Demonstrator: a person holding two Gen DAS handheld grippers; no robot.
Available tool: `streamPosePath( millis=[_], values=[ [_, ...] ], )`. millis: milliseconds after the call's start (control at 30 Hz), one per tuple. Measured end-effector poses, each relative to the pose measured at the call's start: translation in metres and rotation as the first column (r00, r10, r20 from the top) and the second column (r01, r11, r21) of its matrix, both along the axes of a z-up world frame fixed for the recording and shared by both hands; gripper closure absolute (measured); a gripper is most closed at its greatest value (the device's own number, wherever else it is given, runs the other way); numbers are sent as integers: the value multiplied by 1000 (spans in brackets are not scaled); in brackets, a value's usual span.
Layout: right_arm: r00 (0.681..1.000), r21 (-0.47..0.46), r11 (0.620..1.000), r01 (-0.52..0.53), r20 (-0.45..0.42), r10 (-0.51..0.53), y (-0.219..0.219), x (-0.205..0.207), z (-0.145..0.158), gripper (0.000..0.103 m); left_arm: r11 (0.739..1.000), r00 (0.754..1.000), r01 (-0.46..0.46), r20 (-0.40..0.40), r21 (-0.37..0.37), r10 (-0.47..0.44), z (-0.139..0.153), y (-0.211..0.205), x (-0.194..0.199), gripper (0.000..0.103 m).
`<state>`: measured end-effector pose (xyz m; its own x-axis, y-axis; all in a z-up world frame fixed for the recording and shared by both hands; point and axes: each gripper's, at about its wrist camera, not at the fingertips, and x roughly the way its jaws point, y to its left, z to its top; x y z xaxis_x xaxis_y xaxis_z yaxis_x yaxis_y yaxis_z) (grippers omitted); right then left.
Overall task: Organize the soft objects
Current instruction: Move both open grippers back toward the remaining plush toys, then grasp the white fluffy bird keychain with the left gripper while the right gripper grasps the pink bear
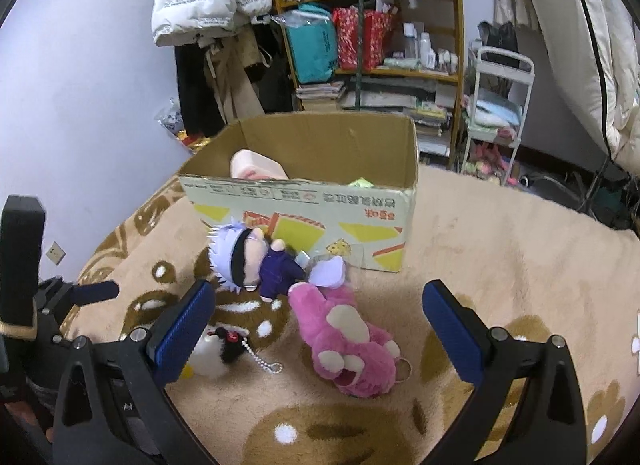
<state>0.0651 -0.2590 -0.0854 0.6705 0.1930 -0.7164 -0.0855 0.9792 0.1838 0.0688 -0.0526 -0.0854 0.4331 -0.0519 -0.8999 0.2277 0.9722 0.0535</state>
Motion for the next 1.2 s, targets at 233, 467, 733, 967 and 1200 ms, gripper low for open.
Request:
streamPosePath(
  millis=[233, 467, 733, 967, 1200],
  values=[
    [995, 55, 998, 24, -100, -19, -9, 16, -24, 0, 1000, 998, 14, -66, 20, -12, -18, -7, 7, 2],
    [980, 67, 996, 59, -193, -45, -15, 28, -52, 0, 999, 992, 38, -123, 30, -34, -35, -15, 15, 2],
    [963, 124, 990, 67, -268, -31, -25, 38, -77, 0, 996, 987, 82, -139, 44, -75, -45, -26, 17, 4],
    [952, 128, 990, 62, -304, -21, -24, 42, -89, 0, 996, 978, 88, -193, 8, -84, -56, -27, 19, 29],
    [934, 64, 998, 21, -357, 3, -16, 42, -103, 12, 997, 959, 78, -273, -20, -81, -71, -29, 23, 51]
  ],
)
